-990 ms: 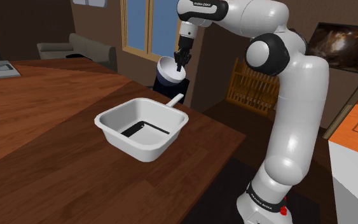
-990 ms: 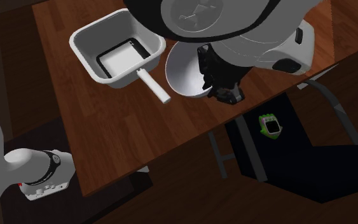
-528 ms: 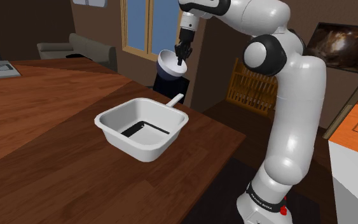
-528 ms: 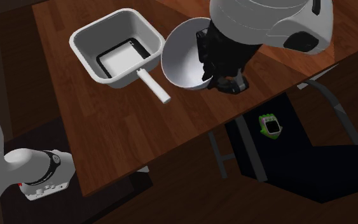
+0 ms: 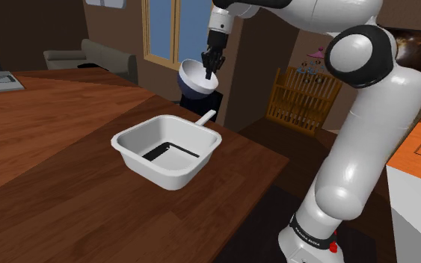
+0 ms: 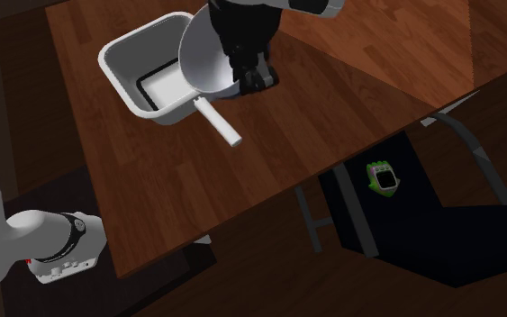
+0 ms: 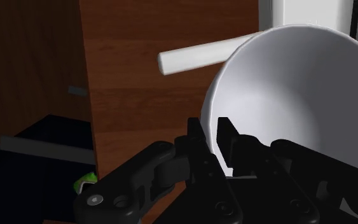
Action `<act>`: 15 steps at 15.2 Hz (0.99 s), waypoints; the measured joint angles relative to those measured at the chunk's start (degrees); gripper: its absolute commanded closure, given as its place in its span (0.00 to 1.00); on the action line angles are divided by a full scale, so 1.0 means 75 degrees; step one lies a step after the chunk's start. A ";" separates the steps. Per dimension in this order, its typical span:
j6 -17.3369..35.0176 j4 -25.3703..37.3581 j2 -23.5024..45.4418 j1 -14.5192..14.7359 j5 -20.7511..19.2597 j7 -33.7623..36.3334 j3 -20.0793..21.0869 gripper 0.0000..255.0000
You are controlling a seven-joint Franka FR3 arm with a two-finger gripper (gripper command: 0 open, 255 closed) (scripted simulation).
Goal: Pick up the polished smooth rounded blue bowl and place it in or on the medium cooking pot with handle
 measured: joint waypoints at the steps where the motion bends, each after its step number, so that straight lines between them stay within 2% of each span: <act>1: 0.0005 -0.0142 -0.0162 0.0082 -0.0031 0.0155 0.0073 1.00; 8: 0.0301 -0.1605 -0.1501 0.0652 -0.0173 0.1378 0.0752 1.00; 10: 0.0281 -0.1781 -0.1739 0.0788 -0.0162 0.1724 0.0958 1.00; 15: 0.0706 -0.2456 -0.2000 0.0837 -0.0164 0.1833 0.1054 1.00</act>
